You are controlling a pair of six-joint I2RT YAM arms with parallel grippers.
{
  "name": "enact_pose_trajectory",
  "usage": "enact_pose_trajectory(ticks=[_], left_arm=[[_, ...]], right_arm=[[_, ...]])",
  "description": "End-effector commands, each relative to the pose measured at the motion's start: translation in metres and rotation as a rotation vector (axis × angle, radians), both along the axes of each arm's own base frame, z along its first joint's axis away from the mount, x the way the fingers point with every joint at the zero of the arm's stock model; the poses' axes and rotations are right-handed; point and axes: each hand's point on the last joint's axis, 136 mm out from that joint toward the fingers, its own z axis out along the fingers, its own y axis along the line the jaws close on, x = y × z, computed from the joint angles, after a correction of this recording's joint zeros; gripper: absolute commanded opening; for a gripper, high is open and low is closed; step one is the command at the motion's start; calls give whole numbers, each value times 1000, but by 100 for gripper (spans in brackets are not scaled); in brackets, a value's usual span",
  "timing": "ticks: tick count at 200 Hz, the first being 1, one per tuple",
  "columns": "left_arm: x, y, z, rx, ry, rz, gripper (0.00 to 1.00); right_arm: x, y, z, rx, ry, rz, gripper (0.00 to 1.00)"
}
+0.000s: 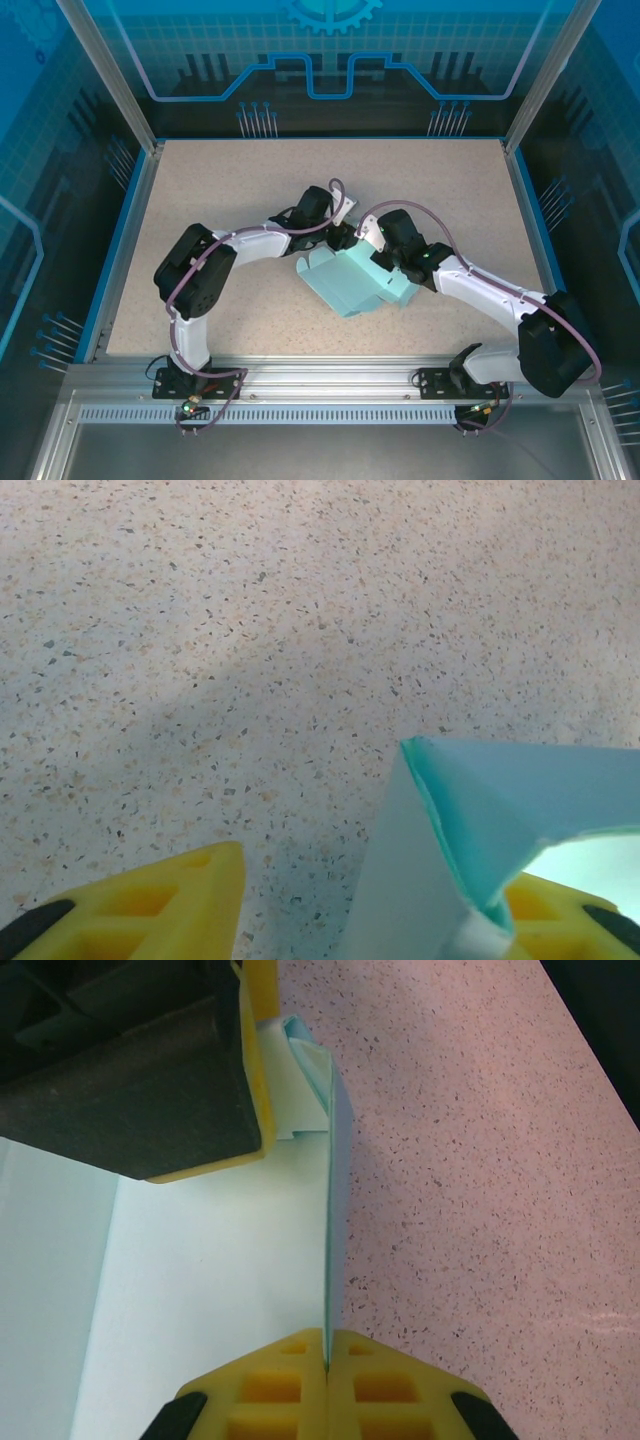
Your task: Fold the paper box
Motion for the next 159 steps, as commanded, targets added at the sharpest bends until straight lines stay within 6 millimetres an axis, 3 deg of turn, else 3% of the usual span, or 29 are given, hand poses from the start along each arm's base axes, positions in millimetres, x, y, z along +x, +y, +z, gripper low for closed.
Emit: enact_pose_trajectory(ticks=[1, 93, 159], left_arm=[[24, 10, -5, 64, -58, 62, 43], [36, 17, -13, 119, -102, 120, 29], [56, 50, -11, 183, -134, 357, 19]], right_arm=[[-10, 10, -3, 1, 43, 56, 0], [-16, 15, -3, 40, 48, 72, 0], [-25, 19, -9, 54, 70, 78, 0]])
